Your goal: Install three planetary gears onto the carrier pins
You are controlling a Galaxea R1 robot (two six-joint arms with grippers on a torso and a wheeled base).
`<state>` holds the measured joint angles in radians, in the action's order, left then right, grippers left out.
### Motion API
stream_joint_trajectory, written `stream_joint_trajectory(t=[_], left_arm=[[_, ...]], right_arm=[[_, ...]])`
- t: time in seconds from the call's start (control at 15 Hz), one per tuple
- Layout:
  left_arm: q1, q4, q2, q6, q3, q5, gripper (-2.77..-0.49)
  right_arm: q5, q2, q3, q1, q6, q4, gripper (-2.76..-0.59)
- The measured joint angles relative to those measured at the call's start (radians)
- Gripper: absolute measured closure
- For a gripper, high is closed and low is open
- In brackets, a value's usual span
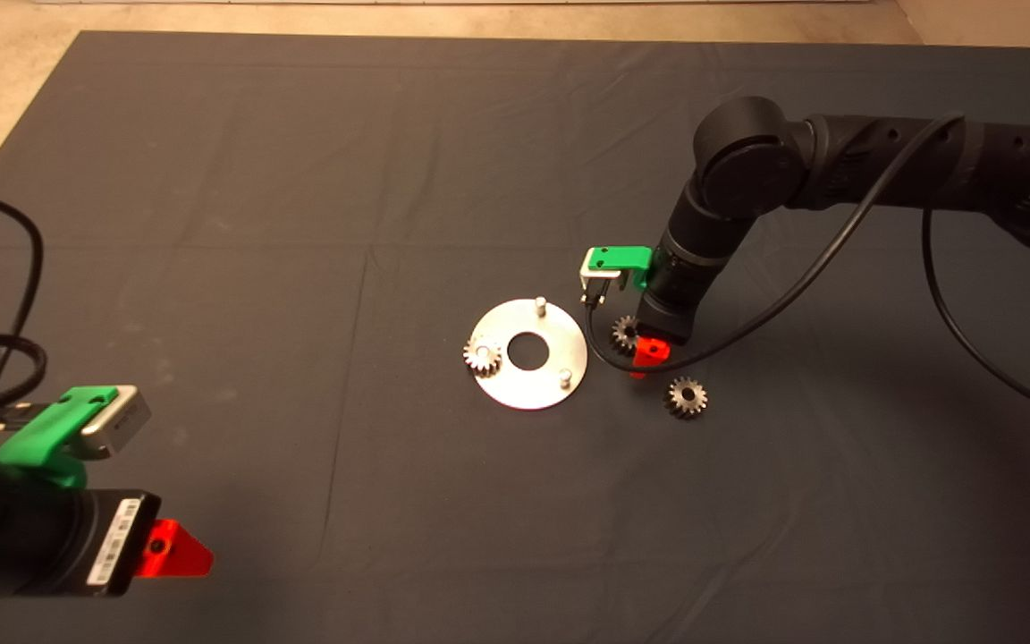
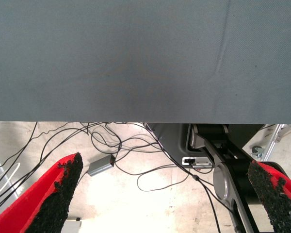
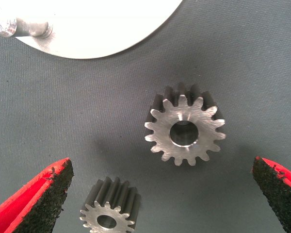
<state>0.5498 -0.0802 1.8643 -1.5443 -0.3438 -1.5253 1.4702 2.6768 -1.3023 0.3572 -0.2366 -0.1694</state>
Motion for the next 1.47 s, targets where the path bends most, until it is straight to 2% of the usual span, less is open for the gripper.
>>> stream_joint_trajectory(t=[0.2,0.33,0.47,0.6,0.8,0.93,1.27,1.4,1.47], left_arm=[[0.000,0.004,0.000,0.000,0.000,0.000,-2.46],[0.000,0.005,0.000,0.000,0.000,0.000,-2.46],[0.000,0.005,0.000,0.000,0.000,0.000,-2.46],[0.000,0.005,0.000,0.000,0.000,0.000,-2.46],[0.000,0.006,-0.001,0.000,0.000,0.000,-2.46],[0.000,0.006,-0.002,0.000,0.000,0.000,-2.46],[0.000,0.006,-0.002,0.000,0.000,0.000,-2.46],[0.000,0.006,-0.002,0.000,0.000,0.000,-2.46],[0.000,0.006,-0.002,0.000,0.000,0.000,-2.46]], right_arm=[[-0.003,0.000,0.000,0.000,0.000,-0.002,-2.76],[-0.015,0.000,0.000,0.000,0.000,-0.005,-2.76],[-0.031,0.000,0.000,0.000,0.000,-0.023,-2.76],[-0.033,0.000,0.010,0.000,0.000,-0.061,-2.76],[-0.035,0.000,0.021,-0.012,0.000,-0.094,-2.76],[-0.034,0.000,0.023,-0.020,0.000,-0.102,-2.76],[-0.035,0.000,0.023,-0.033,-0.001,-0.108,-2.59],[-0.035,0.000,0.023,-0.034,-0.002,-0.125,-2.55],[-0.035,0.000,0.023,-0.037,-0.003,-0.134,-2.47]])
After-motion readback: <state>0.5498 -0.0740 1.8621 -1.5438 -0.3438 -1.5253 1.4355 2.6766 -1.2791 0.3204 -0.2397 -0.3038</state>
